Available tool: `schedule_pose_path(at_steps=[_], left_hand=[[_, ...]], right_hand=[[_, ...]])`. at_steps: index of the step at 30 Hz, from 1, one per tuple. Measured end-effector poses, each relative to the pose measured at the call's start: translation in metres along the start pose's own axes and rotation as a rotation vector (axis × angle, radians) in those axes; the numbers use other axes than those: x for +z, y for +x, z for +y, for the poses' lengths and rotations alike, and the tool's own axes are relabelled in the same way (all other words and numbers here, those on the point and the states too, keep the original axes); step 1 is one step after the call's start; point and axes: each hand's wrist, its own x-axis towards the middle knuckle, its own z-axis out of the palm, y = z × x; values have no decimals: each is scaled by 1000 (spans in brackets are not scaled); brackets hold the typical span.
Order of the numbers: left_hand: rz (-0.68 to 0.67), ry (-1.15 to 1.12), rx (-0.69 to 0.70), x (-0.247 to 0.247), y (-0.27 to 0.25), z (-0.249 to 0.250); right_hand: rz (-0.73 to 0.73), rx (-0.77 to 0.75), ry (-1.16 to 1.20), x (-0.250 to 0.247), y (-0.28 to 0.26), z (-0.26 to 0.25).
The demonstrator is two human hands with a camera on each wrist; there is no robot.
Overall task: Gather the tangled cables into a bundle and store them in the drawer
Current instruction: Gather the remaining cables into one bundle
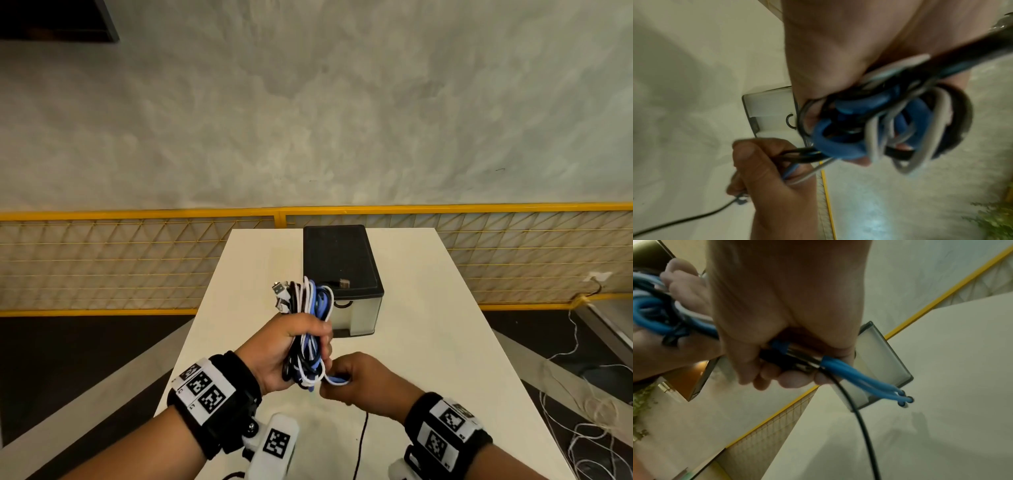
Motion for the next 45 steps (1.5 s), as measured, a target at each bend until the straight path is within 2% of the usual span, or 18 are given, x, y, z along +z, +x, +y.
schedule_pose_path(at_steps=[3,5,9,13,16,24,28,30,35,39,40,43,45], left_hand=[[13,143,-140,-8,-1,-1],[17,226,-191,-12,0,-2],[77,340,-257,-13,2,-7],[133,367,-192,-11,5,-19],[100,408,-120,-10,6,-30],[33,588,47,-1,8,-34],[77,751,96,-8,11,-32],[105,735,101,-12,12,-30],[153,485,112,-15,14,-26],[72,397,91,-15,10,-26],[64,353,88,-15,9,-28],[64,143,68,-16,9,-34],[32,70,70,-15,9,-35]], right_hand=[[96,-32,-367,-15,4,-2],[128,-52,-528,-21,4,-8],[149,-24,-588,-26,5,-20],[108,-6,-478,-27,10,-23],[28,-2,-375,-28,6,-29],[-18,-92,-470,-37,0,-38],[-107,-14,-291,-47,-6,-37],[-132,-16,-284,-51,-6,-34],[22,20,-26,-59,-5,-29],[110,-7,-52,-49,-8,-22],[115,-11,3,-46,-8,-21],[135,-7,434,-35,-9,-21],[148,11,626,-29,-8,-20]])
